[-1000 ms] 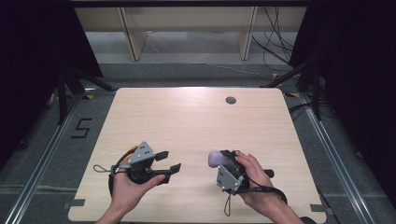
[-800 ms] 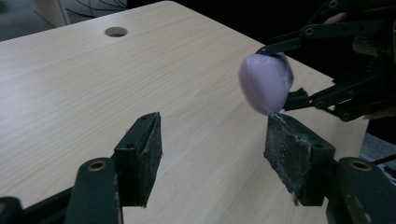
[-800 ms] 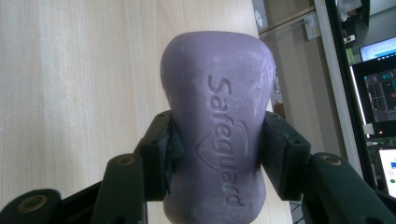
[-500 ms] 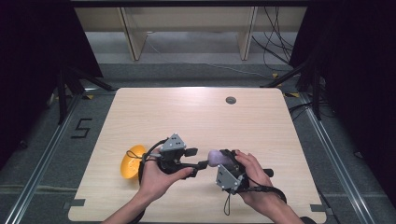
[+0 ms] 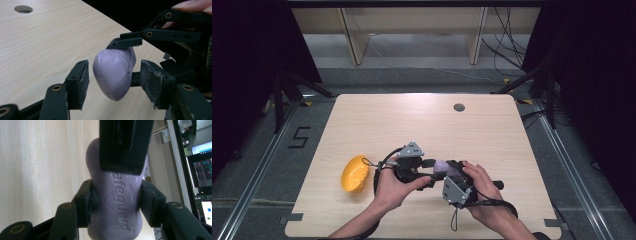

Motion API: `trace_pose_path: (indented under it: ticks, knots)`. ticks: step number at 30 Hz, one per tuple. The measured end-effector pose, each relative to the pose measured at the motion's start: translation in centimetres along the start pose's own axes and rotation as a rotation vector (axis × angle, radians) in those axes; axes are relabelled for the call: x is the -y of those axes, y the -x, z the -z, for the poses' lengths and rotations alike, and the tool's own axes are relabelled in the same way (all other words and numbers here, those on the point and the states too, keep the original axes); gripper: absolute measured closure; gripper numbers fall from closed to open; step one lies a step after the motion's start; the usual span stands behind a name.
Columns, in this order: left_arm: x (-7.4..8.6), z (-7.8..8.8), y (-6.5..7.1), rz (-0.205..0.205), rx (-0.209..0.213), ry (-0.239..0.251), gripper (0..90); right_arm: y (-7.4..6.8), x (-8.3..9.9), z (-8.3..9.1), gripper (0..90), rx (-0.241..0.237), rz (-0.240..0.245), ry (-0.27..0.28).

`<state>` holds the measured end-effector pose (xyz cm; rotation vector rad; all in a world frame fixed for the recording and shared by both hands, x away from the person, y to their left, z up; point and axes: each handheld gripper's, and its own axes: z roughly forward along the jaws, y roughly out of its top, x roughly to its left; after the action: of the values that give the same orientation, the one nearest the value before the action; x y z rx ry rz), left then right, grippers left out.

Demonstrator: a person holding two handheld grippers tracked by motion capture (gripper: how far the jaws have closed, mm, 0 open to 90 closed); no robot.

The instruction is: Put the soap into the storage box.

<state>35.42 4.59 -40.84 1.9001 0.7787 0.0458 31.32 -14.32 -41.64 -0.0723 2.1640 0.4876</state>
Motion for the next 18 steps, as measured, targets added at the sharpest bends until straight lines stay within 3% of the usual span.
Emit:
trace_pose_path:
  ticks: [1, 2, 4, 6, 12, 16, 18]
  knots:
    - [0.0, -0.1, 0.0, -0.003, -0.006, -0.004, 40.4, 0.0, 0.0, 0.0, 50.6, 0.002, 0.0, -0.001]
    - [0.1, -0.2, -0.2, -0.012, -0.002, -0.006, 40.4, 0.2, -0.1, 0.0, 50.6, -0.002, 0.034, 0.007]
    - [0.2, -0.4, -0.2, 0.011, -0.001, -0.007, 40.6, 0.2, -0.1, 0.1, 50.6, 0.016, 0.037, -0.003]
    - [0.3, -0.6, -0.3, 0.009, 0.004, -0.014, 40.9, 0.4, -0.1, -0.1, 50.6, 0.007, 0.07, 0.015]
    - [0.4, -1.0, -0.5, 0.034, 0.014, -0.023, 43.2, -0.3, -0.2, 0.0, 50.6, -0.006, -0.003, -0.006]
    - [0.3, -1.2, -0.5, 0.046, 0.032, -0.026, 45.4, -0.5, -0.4, 0.1, 50.6, -0.007, -0.021, -0.016]
    - [0.3, -1.2, -0.5, 0.048, 0.036, -0.026, 46.5, -0.4, -0.4, 0.0, 50.6, -0.007, 0.014, -0.01]
